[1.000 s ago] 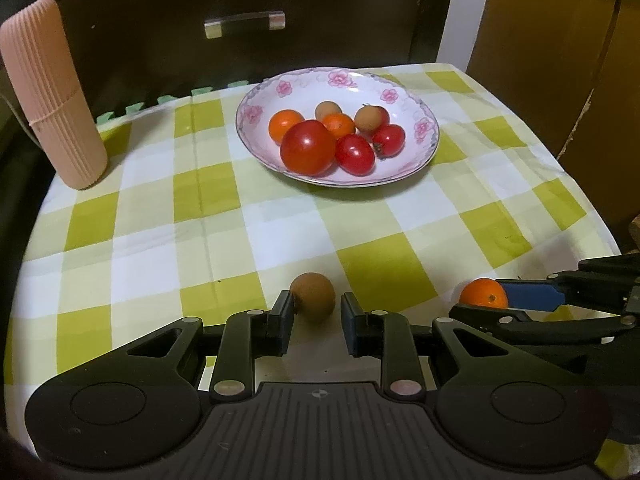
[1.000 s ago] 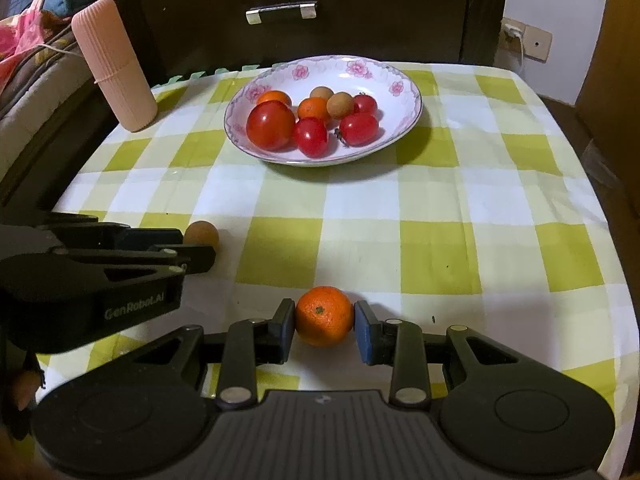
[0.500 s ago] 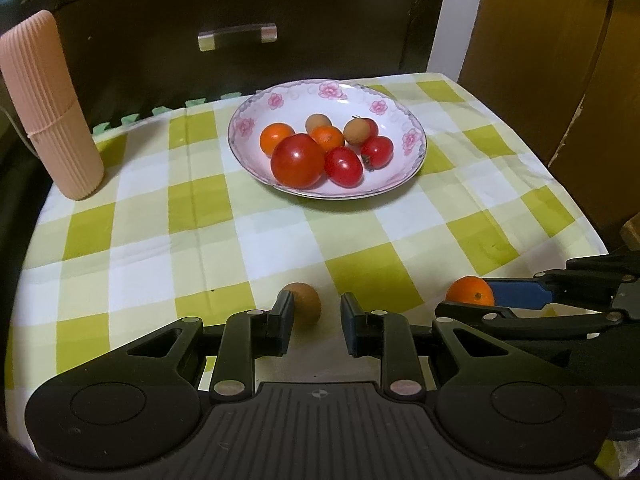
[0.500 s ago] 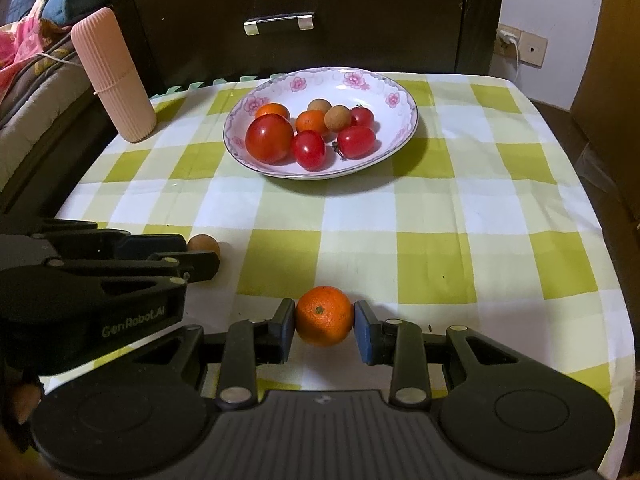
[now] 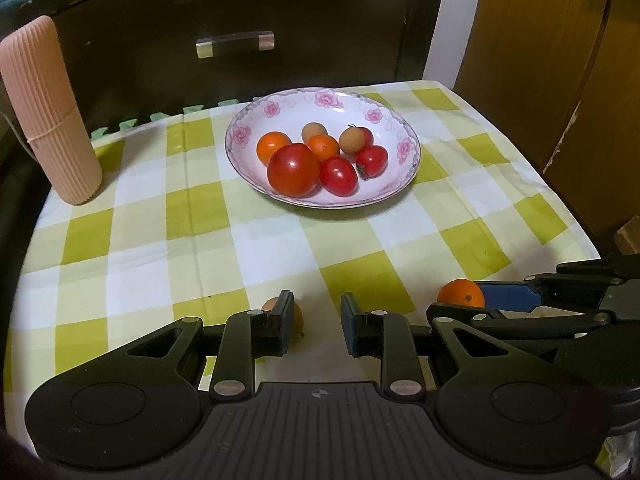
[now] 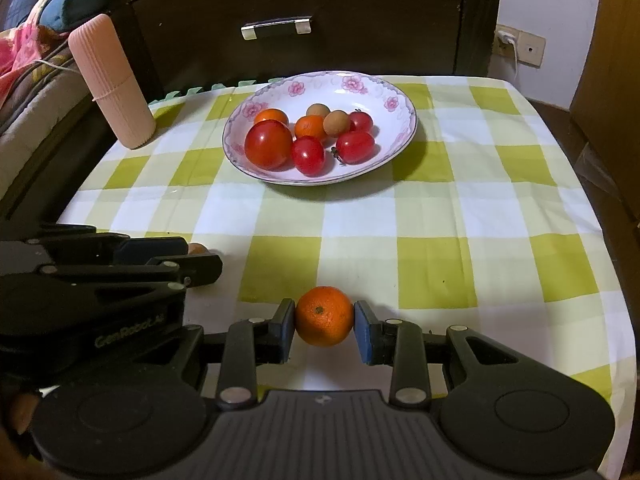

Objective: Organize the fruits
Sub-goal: 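Lift the longan with the left tool while the right tool holds the tangerine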

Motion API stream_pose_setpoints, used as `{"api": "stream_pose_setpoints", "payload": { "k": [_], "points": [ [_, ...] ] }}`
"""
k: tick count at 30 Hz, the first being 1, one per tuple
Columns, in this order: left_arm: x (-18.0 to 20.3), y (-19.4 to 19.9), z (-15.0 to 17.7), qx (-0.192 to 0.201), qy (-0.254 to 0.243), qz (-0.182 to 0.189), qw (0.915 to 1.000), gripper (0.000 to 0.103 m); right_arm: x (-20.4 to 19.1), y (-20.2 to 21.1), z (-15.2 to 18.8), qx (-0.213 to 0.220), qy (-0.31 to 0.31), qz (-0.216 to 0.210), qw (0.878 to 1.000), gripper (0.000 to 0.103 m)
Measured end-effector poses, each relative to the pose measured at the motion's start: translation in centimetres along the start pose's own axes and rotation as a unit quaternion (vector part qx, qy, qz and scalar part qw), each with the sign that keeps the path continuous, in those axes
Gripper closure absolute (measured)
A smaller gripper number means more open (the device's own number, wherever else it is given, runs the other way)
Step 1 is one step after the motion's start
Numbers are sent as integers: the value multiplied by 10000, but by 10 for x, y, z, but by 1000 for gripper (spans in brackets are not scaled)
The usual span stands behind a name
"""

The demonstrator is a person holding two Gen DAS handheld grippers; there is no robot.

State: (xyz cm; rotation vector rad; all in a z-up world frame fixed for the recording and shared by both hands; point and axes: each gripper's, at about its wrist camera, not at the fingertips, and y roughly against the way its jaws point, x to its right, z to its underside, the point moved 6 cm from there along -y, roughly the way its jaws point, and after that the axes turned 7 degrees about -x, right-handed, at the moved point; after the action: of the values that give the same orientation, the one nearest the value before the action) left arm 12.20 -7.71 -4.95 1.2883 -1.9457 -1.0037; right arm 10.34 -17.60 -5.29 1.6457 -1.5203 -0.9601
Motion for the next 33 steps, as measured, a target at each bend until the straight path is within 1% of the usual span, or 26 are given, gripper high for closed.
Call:
{"api": "stream_pose_setpoints", "payload": {
  "k": [6, 14, 18, 20, 22, 24, 27, 29, 30, 33],
  "points": [
    [-8, 2, -3, 8, 191, 47, 9998, 70, 1, 1, -1, 26, -38, -13, 10000, 73],
    [-8, 10, -7, 149, 147, 19, 9998, 70, 3, 4, -4, 92, -95, -26, 9999, 73],
    [-12, 15, -11, 211, 179, 95, 9996, 70, 4, 5, -5, 110, -117, -26, 9999, 73],
    [-12, 13, -9, 124, 137, 181, 9997, 65, 4, 5, -5, 106, -131, -35, 9999, 73],
    [-12, 8, -6, 67, 89, 110, 9999, 65, 5, 5, -5, 95, -144, -45, 9998, 73],
    [-10, 1, -2, -54, 41, 118, 9999, 64, 5, 4, -5, 78, -146, -52, 9998, 73],
    [-10, -5, 3, -135, -48, -5, 9999, 60, 5, 3, -4, 47, -142, -56, 9999, 73],
    [-12, -9, 3, -166, -12, -35, 9999, 59, 5, 3, -4, 30, -138, -57, 9999, 73],
    [-13, -11, 4, -173, 6, -69, 9998, 57, 5, 3, -4, 25, -142, -60, 9999, 73],
    [-18, -18, 5, -241, 70, -140, 9996, 57, 5, 2, -4, 16, -134, -62, 9999, 73]
  ]
}}
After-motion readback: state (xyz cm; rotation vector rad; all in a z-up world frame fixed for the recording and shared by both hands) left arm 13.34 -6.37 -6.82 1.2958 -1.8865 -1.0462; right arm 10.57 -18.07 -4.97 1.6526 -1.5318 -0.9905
